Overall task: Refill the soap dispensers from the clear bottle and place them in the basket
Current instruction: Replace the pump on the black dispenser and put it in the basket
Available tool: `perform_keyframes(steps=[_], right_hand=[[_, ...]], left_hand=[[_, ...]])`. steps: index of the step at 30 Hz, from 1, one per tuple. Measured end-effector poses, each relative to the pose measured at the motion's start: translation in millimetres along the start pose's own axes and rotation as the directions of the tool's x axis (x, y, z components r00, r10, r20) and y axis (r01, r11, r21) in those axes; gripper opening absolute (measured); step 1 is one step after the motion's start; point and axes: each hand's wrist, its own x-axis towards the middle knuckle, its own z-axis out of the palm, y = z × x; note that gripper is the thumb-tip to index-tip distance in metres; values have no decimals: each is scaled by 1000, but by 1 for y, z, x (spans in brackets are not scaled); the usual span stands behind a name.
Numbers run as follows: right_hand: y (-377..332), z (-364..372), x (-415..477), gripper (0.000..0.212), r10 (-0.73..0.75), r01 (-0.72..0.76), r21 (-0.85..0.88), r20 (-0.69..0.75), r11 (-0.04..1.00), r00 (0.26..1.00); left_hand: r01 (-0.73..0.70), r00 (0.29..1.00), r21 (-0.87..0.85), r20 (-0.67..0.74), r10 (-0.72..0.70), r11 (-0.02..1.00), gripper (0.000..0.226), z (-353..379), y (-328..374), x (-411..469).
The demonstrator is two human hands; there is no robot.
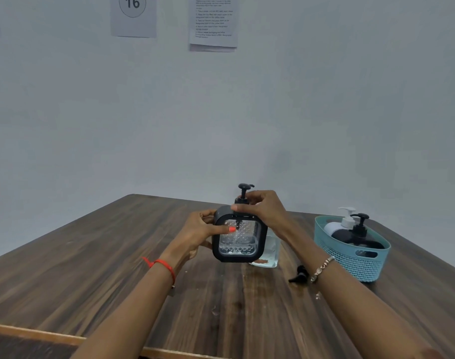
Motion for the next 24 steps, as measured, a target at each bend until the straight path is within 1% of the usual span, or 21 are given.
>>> perform_keyframes(steps=[2,4,5,7,9,10,11,14,15,17,20,22,24], right_hand=[[0,-3,0,14,20,-28,80,106,996,994],[-2,-8,1,14,29,-51,141,153,989,988],[-2,-9,1,13,37,-57,141,139,988,990],[-3,-7,0,12,59,-63,71,58,996,997],[0,-3,2,26,70,-71,-30,-33,997,997],[2,-3,4,32,67,-69,-60,-40,996,997],[3,-3,4,33,58,-59,-51,-10,997,998],[-1,-8,2,17,33,-57,183,135,982,990],[-3,-10,1,17,23,-53,204,150,978,988],[-6,-11,-1,14,15,-30,132,118,991,993],[-8,-6,-3,15,27,-27,3,-6,1000,1000],[-8,-1,-4,19,9,-10,-7,-64,1000,998],[-7,0,-4,24,5,-7,-27,-75,1000,997]], left_hand=[[1,1000,-8,4,-1,1000,38,0,0,0],[5,1000,-5,14,-5,1000,40,-1,2,1],[7,1000,-1,19,-7,1000,42,-1,3,1],[6,1000,8,25,-6,1000,43,-1,4,1],[1,1000,10,28,-1,1000,43,0,5,1],[-2,999,7,33,2,1000,43,0,6,1],[-4,999,3,37,4,1000,43,1,6,1],[-2,999,0,45,2,1000,43,0,6,0],[-2,999,0,45,2,1000,42,0,6,-1],[-3,999,0,46,3,1000,39,-1,6,-1],[-6,999,1,40,5,1000,36,1,6,-2],[-1,1000,-10,31,1,1000,33,1,5,-2],[-1,999,-12,36,1,1000,34,1,5,-2]])
